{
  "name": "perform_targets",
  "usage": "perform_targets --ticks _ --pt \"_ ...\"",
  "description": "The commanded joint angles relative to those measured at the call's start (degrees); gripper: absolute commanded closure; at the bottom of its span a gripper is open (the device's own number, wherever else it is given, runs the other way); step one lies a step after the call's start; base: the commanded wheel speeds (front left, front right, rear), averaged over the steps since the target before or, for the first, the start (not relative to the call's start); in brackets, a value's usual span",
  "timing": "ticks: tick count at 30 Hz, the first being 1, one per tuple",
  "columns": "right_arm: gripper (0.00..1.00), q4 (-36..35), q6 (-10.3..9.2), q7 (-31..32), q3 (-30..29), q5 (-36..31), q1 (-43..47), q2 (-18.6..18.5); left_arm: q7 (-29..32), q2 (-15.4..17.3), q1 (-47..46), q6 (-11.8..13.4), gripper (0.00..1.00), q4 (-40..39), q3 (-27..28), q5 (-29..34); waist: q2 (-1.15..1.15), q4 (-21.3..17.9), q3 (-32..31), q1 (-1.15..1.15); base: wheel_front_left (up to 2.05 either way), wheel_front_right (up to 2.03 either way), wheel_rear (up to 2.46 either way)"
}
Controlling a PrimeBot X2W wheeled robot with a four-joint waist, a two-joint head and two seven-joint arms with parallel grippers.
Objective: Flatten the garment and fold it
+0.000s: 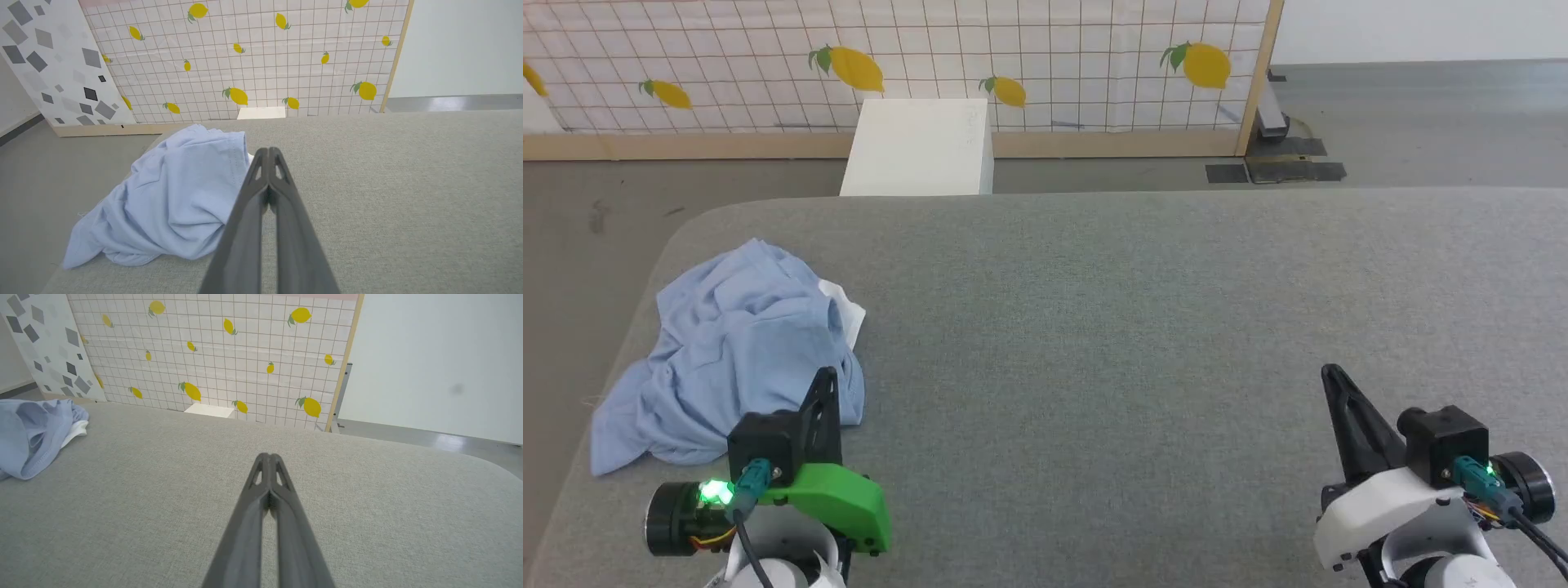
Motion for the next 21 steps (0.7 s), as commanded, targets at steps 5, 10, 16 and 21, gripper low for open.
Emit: perform_targets --ticks 5,10,16,21 --pt "1.00 -0.29 -0.09 -0.01 0.09 -0.34 -0.91 0.08 0.07 -0.18 0.83 0.40 1.00 -0.15 0.18 0.74 0.00 0.00 0.00 0.00 0.00 0.00 0.00" --pt "1.00 -0.29 -0.09 -0.01 0.09 -0.34 -0.91 0.08 0.07 -0.18 0.83 0.40 1.00 -0.15 0.18 0.74 0.00 0.00 0.00 0.00 0.00 0.00 0.00" --pt "1.00 -0.29 -0.09 -0.01 0.09 -0.34 -0.91 0.08 0.07 -0.18 0.83 0.40 1.00 -0.15 0.18 0.74 0.00 0.00 0.00 0.00 0.00 0.00 0.00" --pt "1.00 -0.29 -0.09 -0.01 0.09 -0.34 -0.91 0.08 0.07 -0.18 0.83 0.40 1.00 -0.15 0.18 0.74 0.00 0.00 0.00 0.00 0.00 0.00 0.00"
